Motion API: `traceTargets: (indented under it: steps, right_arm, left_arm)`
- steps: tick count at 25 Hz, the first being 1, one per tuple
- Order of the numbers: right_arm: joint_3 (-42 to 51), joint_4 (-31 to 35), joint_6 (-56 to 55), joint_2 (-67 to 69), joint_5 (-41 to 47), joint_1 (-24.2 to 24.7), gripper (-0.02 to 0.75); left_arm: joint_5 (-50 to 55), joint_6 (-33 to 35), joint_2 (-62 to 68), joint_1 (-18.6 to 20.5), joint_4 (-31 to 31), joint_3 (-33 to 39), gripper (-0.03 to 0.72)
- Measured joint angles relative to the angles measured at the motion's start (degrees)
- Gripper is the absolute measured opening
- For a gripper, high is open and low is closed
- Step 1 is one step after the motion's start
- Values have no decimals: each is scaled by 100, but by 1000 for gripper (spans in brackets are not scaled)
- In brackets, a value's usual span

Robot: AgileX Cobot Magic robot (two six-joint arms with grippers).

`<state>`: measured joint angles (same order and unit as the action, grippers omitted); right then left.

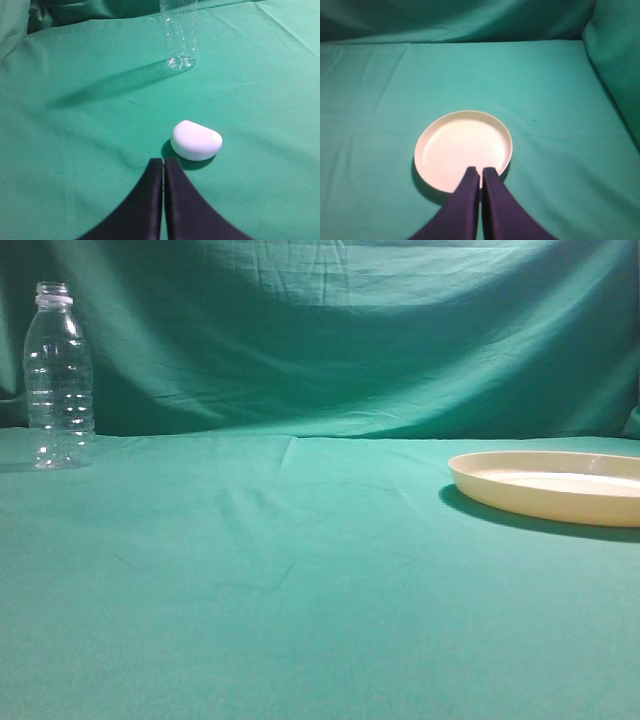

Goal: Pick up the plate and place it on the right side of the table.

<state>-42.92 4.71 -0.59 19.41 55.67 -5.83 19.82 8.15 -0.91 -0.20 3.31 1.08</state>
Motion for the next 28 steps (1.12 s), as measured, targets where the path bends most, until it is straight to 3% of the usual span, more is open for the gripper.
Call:
traceTargets:
  steps: [7, 14, 23, 28]
  right_arm:
    - [1269, -653, 0, -611, -1211, 0, 0]
    - [3165, -729, 0, -1945, -2905, -10, 0]
    - [4401, -729, -121, -2004, -3219, -10, 0]
    - [4419, -741, -320, -2004, -3249, -10, 0]
  left_arm:
    - [0, 0, 0, 0, 0, 0, 0]
    - [0, 0, 0, 0, 0, 0, 0]
    - [0, 0, 0, 0, 0, 0, 0]
    - [0, 0, 0, 0, 0, 0, 0]
